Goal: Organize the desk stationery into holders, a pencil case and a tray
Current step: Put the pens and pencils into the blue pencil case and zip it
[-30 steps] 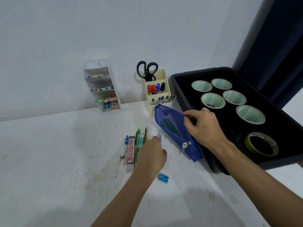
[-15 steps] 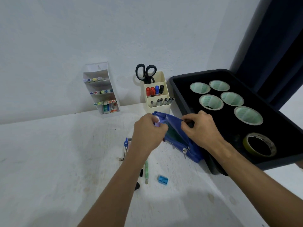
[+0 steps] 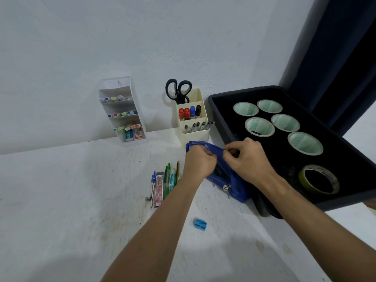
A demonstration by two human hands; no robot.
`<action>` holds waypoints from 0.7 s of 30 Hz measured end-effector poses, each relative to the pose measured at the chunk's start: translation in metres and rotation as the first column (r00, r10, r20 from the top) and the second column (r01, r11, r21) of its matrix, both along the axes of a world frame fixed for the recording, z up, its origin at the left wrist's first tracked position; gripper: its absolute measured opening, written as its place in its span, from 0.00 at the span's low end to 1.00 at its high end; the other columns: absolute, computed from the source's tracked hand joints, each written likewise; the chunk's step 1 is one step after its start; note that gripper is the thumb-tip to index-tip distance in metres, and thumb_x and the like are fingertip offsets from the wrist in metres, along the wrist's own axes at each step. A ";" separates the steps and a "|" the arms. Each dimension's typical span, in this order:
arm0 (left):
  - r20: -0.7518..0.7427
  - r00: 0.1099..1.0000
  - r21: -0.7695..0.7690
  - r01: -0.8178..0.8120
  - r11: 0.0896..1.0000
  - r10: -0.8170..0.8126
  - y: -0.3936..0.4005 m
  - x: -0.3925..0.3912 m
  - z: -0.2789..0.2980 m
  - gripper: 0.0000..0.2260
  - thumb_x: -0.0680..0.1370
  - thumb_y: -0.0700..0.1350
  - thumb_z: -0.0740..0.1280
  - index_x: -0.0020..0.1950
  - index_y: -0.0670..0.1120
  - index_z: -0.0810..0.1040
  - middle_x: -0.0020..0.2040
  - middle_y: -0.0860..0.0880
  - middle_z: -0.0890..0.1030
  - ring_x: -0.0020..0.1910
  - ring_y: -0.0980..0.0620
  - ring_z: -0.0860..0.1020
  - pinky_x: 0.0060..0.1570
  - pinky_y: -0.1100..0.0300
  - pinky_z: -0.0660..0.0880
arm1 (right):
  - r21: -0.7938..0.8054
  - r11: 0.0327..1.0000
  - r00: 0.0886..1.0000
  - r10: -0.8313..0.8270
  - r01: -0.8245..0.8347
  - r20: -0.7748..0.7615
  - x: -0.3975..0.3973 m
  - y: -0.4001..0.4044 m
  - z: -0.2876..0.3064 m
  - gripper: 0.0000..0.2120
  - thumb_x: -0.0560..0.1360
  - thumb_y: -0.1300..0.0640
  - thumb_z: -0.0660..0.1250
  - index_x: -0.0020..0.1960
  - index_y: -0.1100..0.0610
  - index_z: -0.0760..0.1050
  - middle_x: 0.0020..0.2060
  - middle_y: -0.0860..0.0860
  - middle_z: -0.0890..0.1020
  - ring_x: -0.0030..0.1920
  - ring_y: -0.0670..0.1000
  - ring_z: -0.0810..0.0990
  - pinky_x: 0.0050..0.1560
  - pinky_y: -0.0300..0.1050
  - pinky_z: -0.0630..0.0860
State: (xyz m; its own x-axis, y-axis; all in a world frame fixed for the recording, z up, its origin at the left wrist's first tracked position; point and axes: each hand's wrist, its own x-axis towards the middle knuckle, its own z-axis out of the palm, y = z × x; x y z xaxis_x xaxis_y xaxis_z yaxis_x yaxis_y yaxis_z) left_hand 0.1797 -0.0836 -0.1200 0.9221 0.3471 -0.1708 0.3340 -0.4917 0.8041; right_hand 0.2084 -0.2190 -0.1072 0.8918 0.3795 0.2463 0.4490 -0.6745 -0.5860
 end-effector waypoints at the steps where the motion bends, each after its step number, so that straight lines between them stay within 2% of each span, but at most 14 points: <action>1: 0.007 1.000 -0.008 0.010 1.000 -0.010 0.001 -0.002 0.000 0.08 0.76 0.41 0.63 0.45 0.41 0.81 0.41 0.43 0.82 0.38 0.48 0.80 0.40 0.56 0.77 | 0.000 1.000 1.000 0.002 -0.002 0.008 0.000 0.000 0.000 0.09 0.72 0.53 0.65 0.43 0.52 0.84 0.30 0.44 0.82 0.40 0.51 0.79 0.42 0.49 0.79; 5: 0.088 0.996 0.107 0.015 0.994 -0.025 0.011 -0.014 0.000 0.07 0.74 0.40 0.65 0.42 0.41 0.82 0.40 0.44 0.83 0.36 0.51 0.78 0.34 0.63 0.72 | -0.015 1.000 1.000 0.010 -0.010 0.019 0.000 0.000 0.001 0.09 0.72 0.53 0.65 0.42 0.52 0.84 0.28 0.43 0.81 0.39 0.51 0.78 0.43 0.49 0.79; 7: 0.102 0.994 0.148 -0.041 0.988 0.026 0.023 -0.019 -0.001 0.05 0.74 0.41 0.67 0.44 0.42 0.81 0.40 0.47 0.81 0.38 0.51 0.78 0.36 0.63 0.72 | -0.019 1.000 1.000 0.000 0.000 0.017 0.000 -0.001 0.000 0.08 0.71 0.52 0.66 0.42 0.52 0.83 0.28 0.43 0.80 0.39 0.50 0.78 0.42 0.49 0.80; 10: 0.035 0.996 0.254 -0.088 0.963 0.081 0.047 -0.028 -0.007 0.05 0.74 0.43 0.69 0.47 0.43 0.78 0.40 0.50 0.79 0.39 0.52 0.78 0.39 0.59 0.75 | -0.028 1.000 0.999 -0.001 0.002 0.040 -0.002 -0.001 0.001 0.08 0.71 0.53 0.67 0.42 0.54 0.84 0.28 0.44 0.80 0.38 0.49 0.78 0.44 0.48 0.79; 13: -0.106 0.992 0.374 -0.025 0.927 0.070 0.064 -0.043 -0.015 0.07 0.72 0.45 0.69 0.46 0.43 0.78 0.41 0.48 0.80 0.40 0.50 0.79 0.41 0.57 0.77 | -0.044 0.999 0.998 0.016 -0.014 0.055 -0.004 0.000 0.003 0.07 0.71 0.53 0.68 0.42 0.54 0.84 0.28 0.44 0.79 0.39 0.49 0.77 0.46 0.47 0.78; 16: -0.203 0.977 0.491 0.041 0.870 0.068 0.070 -0.057 -0.022 0.11 0.73 0.50 0.70 0.46 0.44 0.75 0.41 0.48 0.78 0.40 0.50 0.78 0.39 0.58 0.75 | -0.062 0.997 0.998 0.046 -0.043 0.042 -0.003 0.001 0.003 0.07 0.71 0.53 0.68 0.42 0.54 0.84 0.29 0.44 0.81 0.39 0.49 0.78 0.47 0.49 0.78; 19: -0.231 0.971 0.504 0.068 0.861 0.059 0.068 -0.066 -0.024 0.11 0.72 0.51 0.70 0.44 0.45 0.74 0.39 0.49 0.76 0.38 0.51 0.77 0.35 0.60 0.72 | -0.073 0.995 0.995 0.074 -0.070 0.066 -0.002 0.001 0.002 0.07 0.71 0.53 0.68 0.43 0.54 0.83 0.29 0.43 0.80 0.40 0.50 0.78 0.50 0.51 0.77; 21: -0.245 0.969 0.501 0.090 0.861 0.041 0.062 -0.069 -0.024 0.12 0.72 0.51 0.70 0.39 0.46 0.71 0.36 0.50 0.74 0.35 0.52 0.74 0.31 0.61 0.69 | -0.100 0.992 0.989 0.095 -0.084 0.112 -0.002 0.002 0.000 0.08 0.73 0.52 0.67 0.45 0.54 0.83 0.30 0.43 0.79 0.41 0.49 0.74 0.53 0.48 0.72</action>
